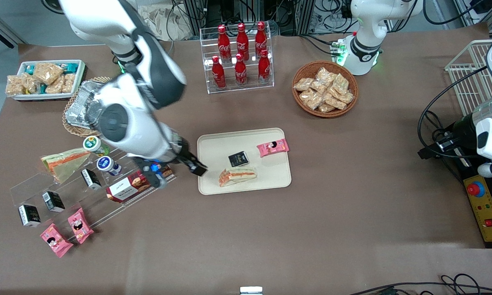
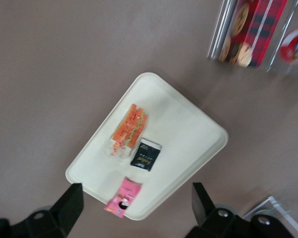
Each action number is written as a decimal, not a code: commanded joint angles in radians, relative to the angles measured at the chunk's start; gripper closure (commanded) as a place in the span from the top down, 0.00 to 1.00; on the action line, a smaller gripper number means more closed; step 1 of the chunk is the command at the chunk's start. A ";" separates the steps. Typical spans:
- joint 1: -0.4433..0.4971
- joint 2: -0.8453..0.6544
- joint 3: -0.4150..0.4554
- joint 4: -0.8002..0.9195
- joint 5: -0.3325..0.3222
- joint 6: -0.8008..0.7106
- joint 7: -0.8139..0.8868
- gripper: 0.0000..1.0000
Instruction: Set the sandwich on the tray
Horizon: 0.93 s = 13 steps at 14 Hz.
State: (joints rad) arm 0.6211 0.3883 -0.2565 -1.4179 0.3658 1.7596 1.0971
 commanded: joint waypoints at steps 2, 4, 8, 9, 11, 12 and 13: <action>-0.084 -0.159 0.000 -0.157 -0.008 0.000 -0.303 0.97; -0.101 -0.216 0.000 -0.208 -0.065 0.007 -0.385 0.97; -0.122 -0.360 0.000 -0.358 -0.206 0.079 -0.572 0.97; -0.139 -0.394 0.000 -0.395 -0.206 0.095 -0.626 0.97; -0.194 -0.431 0.000 -0.409 -0.208 0.081 -0.780 0.97; -0.217 -0.446 0.000 -0.402 -0.208 0.060 -0.833 0.97; -0.236 -0.459 0.000 -0.388 -0.214 0.028 -0.851 0.97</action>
State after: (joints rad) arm 0.4195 -0.0064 -0.2639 -1.7730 0.1756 1.8097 0.3169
